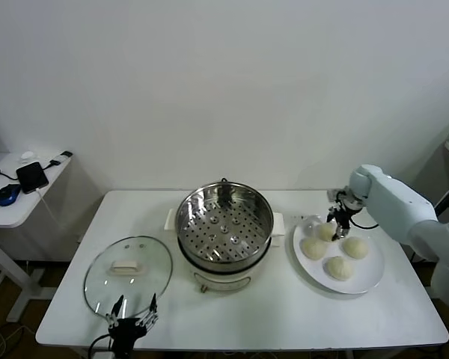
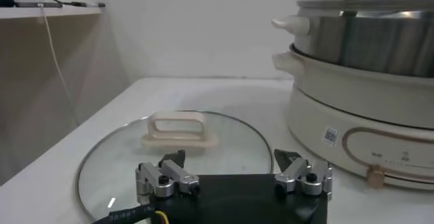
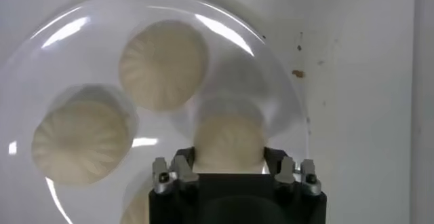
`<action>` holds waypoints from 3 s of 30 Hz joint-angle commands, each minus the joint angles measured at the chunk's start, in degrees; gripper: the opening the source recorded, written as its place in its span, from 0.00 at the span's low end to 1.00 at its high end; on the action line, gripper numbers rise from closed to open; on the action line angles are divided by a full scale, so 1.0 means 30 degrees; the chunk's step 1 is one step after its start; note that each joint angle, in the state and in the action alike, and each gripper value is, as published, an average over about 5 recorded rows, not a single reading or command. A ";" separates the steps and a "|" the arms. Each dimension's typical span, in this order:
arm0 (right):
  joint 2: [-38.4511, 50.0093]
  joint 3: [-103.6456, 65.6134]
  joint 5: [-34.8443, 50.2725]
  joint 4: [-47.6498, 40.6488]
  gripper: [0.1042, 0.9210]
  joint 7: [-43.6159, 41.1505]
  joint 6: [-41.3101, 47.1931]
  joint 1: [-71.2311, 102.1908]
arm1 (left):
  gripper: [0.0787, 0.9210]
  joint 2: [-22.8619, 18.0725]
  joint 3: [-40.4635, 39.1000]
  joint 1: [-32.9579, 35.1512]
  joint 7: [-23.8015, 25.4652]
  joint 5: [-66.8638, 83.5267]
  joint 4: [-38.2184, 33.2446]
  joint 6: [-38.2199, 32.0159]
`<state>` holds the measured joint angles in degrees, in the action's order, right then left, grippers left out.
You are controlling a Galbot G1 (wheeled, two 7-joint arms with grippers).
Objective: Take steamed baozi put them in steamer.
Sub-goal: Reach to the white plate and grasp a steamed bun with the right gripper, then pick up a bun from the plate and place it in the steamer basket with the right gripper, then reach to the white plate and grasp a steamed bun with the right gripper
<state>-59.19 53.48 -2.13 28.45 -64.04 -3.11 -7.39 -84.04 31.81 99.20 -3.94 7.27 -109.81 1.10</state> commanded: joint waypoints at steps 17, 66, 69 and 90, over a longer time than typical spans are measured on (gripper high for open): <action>-0.1903 1.1248 0.9505 1.6556 0.65 -0.1101 -0.3913 -1.5690 | 0.88 0.0027 -0.0340 0.0524 -0.0028 -0.0593 -0.0544 -0.0013; -0.3769 0.7725 0.3743 0.9999 0.88 0.1253 -1.1000 -0.9759 | 0.88 -0.0311 -0.0648 0.0728 -0.0665 -0.1000 -0.0881 -0.0851; -0.2038 1.0512 0.8765 1.1577 0.88 -0.0301 -0.8403 -1.2677 | 0.88 -0.0373 -0.0718 0.0762 -0.0629 -0.1073 -0.0940 -0.0842; 0.7930 1.4254 1.1621 1.5370 0.88 0.3374 0.5190 -0.8698 | 0.88 -0.0420 -0.0198 0.0624 -0.0595 -0.0939 -0.0942 -0.0842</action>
<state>-45.33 97.86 28.94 71.19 -58.28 -1.58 -44.17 -85.15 31.06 100.97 -5.70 4.45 -112.76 -1.44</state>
